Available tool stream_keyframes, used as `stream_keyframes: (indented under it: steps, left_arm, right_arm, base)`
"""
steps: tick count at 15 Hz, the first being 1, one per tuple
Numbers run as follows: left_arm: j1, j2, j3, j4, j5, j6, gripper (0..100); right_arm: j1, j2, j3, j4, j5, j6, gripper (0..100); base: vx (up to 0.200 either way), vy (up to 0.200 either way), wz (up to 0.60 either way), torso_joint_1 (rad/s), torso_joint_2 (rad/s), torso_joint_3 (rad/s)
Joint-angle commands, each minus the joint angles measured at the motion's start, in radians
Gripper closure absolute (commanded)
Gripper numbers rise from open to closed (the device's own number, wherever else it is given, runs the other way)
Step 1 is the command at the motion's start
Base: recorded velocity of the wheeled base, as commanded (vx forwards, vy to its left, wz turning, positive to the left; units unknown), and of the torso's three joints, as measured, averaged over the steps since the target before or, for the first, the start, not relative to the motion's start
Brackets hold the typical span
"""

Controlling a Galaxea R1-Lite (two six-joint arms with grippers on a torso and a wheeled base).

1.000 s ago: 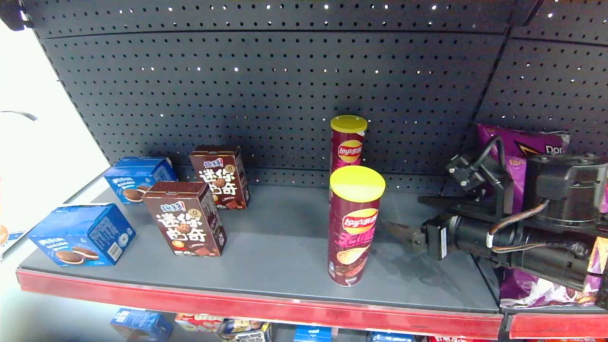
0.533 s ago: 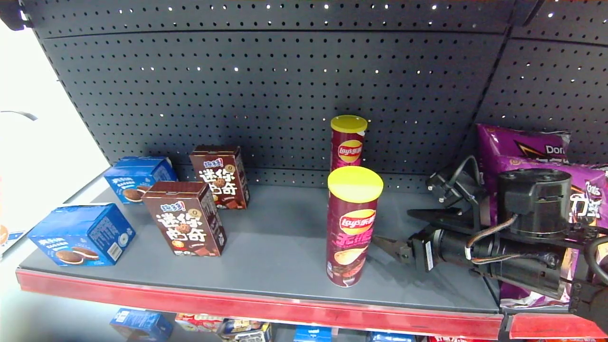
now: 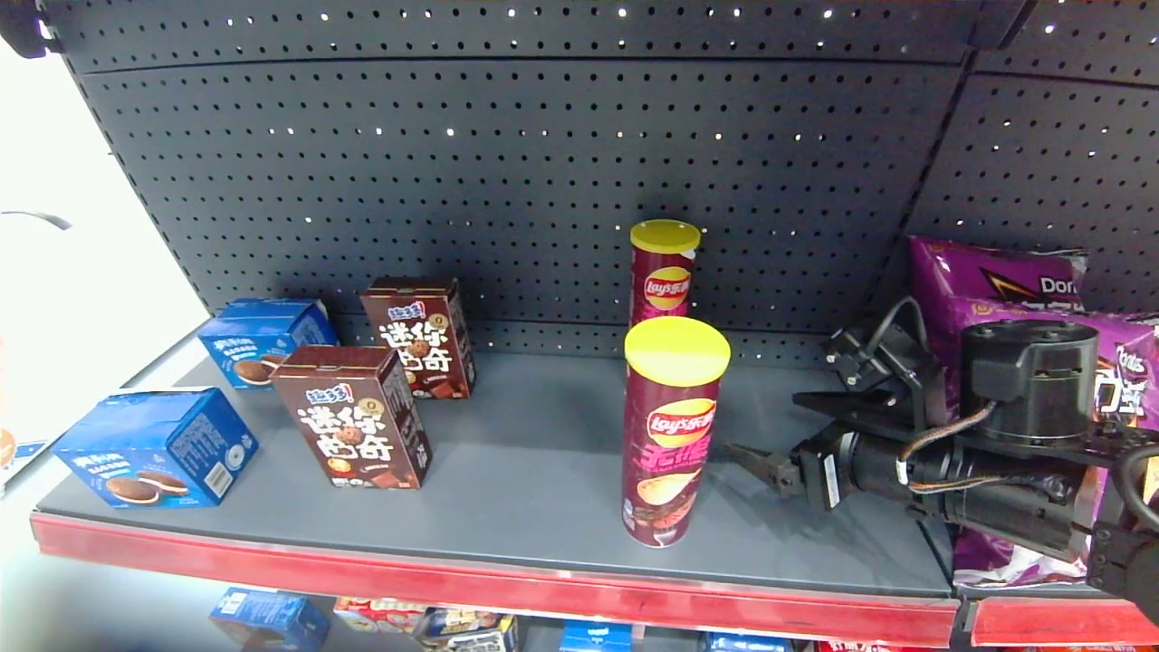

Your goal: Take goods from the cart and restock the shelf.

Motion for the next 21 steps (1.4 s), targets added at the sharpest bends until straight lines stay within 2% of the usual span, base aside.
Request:
stream_keyframes:
  steps: [1,6,21]
  left_arm:
    - [0.0,0.0,0.0,0.0,0.0,0.0,0]
    - [0.0,0.0,0.0,0.0,0.0,0.0,0]
    - [0.0,0.0,0.0,0.0,0.0,0.0,0]
  right_arm:
    - [-0.014,0.024,-0.014,-0.002,0.001,-0.001,0]
    - [-0.017,0.081,-0.069,-0.017,0.001,-0.002,0]
    - [0.009,0.086,-0.082,-0.037,0.001,-0.001,0]
  base:
    - [0.0,0.0,0.0,0.0,0.0,0.0]
    - [0.0,0.0,0.0,0.0,0.0,0.0]
    - [0.0,0.0,0.0,0.0,0.0,0.0]
